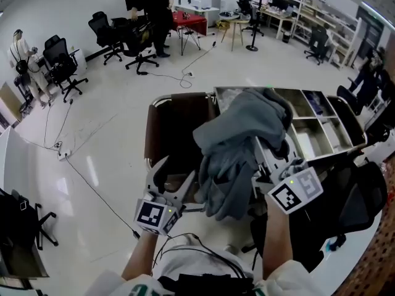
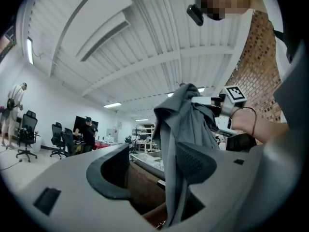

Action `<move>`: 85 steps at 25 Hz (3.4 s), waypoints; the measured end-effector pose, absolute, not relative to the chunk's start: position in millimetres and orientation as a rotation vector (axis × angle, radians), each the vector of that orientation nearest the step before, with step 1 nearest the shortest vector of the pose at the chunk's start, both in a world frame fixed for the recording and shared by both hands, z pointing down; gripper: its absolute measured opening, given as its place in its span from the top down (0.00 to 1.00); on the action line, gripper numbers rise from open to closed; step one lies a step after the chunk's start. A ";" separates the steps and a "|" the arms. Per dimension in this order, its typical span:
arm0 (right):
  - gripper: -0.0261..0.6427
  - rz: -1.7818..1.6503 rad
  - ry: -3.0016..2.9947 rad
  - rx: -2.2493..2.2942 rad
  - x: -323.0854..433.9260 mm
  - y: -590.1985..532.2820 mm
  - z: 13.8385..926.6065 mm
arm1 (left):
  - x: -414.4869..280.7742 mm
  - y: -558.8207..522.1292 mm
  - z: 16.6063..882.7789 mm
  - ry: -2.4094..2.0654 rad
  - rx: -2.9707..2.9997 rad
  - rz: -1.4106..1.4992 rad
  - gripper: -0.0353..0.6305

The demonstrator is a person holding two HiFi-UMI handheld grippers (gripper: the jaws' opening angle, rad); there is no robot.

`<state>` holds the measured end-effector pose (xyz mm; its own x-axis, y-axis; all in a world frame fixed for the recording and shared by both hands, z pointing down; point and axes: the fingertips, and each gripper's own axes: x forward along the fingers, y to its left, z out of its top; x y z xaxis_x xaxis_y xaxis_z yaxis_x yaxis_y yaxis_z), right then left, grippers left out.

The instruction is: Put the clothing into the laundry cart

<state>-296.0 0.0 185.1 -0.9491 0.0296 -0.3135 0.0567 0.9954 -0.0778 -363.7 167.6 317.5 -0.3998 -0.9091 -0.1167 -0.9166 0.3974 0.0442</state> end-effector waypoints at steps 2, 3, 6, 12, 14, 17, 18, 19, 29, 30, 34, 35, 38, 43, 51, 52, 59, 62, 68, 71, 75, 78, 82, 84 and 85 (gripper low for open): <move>0.73 -0.093 2.795 0.036 -322.4 -3.8 158.7 | -378.5 181.2 318.3 2.572 -1.661 0.158 0.50; 0.73 -0.084 2.781 0.026 -336.0 -6.3 145.7 | -385.9 187.5 318.7 2.578 -1.648 0.162 0.50; 0.73 -0.070 2.731 -0.002 -374.4 -11.5 108.7 | -404.6 204.4 316.5 2.610 -1.605 0.190 0.50; 0.73 -0.112 2.664 0.017 -475.4 -4.4 80.5 | -439.3 248.7 325.5 2.647 -1.484 0.206 0.50; 0.73 -0.116 2.684 0.007 -511.0 -3.7 79.0 | -448.9 259.4 325.9 2.661 -1.453 0.205 0.50; 0.71 -0.070 2.772 0.014 -554.6 1.0 101.1 | -459.0 272.9 330.1 2.685 -1.411 0.200 0.50; 0.69 -0.043 2.823 0.020 -565.8 2.8 116.6 | -461.3 275.9 332.5 2.694 -1.401 0.198 0.50; 0.67 -0.014 2.887 0.029 -576.5 5.3 135.1 | -463.8 278.6 335.1 2.704 -1.392 0.197 0.50; 0.32 0.020 3.087 0.060 -617.4 20.7 224.9 | -482.4 283.8 344.1 2.746 -1.359 0.216 0.50; 0.32 0.033 3.066 0.057 -616.5 20.6 219.2 | -483.6 282.5 344.0 2.746 -1.358 0.215 0.50; 0.32 0.064 3.041 0.061 -614.8 20.1 208.6 | -485.9 276.8 343.0 2.746 -1.359 0.205 0.50; 0.32 0.060 3.039 0.062 -614.2 19.5 208.2 | -486.1 275.7 343.0 2.745 -1.358 0.203 0.50; 0.32 0.043 3.032 0.064 -610.4 16.9 208.9 | -484.9 270.9 341.7 2.743 -1.367 0.177 0.50; 0.32 0.037 3.021 0.091 -598.4 18.5 211.5 | -481.3 266.3 342.6 2.745 -1.354 0.176 0.50; 0.33 0.005 3.005 0.122 -537.9 28.3 235.9 | -465.9 251.6 340.6 2.732 -1.378 0.142 0.50; 0.33 -0.003 3.001 0.124 -525.4 29.5 241.0 | -463.1 249.0 340.6 2.728 -1.385 0.138 0.50; 0.33 -0.019 2.963 0.095 -422.4 27.4 269.7 | -436.9 230.9 337.6 2.682 -1.422 0.061 0.50; 0.33 0.055 2.965 -0.073 -380.1 14.3 282.5 | -425.8 221.7 336.3 2.659 -1.448 0.047 0.50; 0.33 0.068 3.008 -0.258 -322.2 -1.1 324.9 | -407.1 201.3 345.4 2.649 -1.471 0.032 0.50; 0.33 -0.036 3.024 -0.257 -304.4 -0.4 340.6 | -394.2 190.9 349.6 2.640 -1.505 0.030 0.50; 0.33 -0.048 3.028 -0.242 -288.1 9.8 348.3 | -380.5 183.0 355.7 2.640 -1.529 0.039 0.51; 0.36 -0.020 3.017 -0.283 -278.8 8.3 350.3 | -374.5 178.0 359.8 2.640 -1.530 0.020 0.51; 0.37 -0.030 3.019 -0.300 -274.6 4.8 354.8 | -372.1 174.3 361.3 2.648 -1.535 0.034 0.51; 0.37 -0.023 3.027 -0.295 -274.3 5.4 356.6 | -371.4 172.4 360.4 2.650 -1.543 0.044 0.51; 0.37 -0.021 3.030 -0.292 -274.3 5.9 357.3 | -371.2 171.8 360.3 2.650 -1.546 0.046 0.51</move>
